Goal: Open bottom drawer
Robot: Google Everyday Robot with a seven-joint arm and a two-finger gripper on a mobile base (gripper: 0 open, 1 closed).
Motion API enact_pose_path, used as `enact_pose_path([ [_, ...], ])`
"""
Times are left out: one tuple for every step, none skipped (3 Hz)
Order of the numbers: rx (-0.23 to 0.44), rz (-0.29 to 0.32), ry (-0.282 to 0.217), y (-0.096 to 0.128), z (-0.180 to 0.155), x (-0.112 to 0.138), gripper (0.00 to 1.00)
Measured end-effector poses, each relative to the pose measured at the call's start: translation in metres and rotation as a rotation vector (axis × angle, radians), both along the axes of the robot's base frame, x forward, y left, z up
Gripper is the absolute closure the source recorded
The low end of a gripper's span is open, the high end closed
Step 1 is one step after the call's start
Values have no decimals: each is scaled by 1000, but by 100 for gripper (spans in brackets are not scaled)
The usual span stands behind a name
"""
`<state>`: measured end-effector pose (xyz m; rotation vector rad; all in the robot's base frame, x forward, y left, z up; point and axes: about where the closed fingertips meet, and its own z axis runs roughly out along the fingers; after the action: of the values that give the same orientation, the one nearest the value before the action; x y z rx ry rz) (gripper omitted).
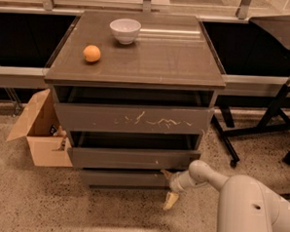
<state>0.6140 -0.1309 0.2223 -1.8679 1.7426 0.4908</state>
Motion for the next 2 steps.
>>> enact_pose_path([
  [-37, -5, -13, 4, -8, 13, 0],
  [-58, -3, -2, 9, -20, 21, 0],
])
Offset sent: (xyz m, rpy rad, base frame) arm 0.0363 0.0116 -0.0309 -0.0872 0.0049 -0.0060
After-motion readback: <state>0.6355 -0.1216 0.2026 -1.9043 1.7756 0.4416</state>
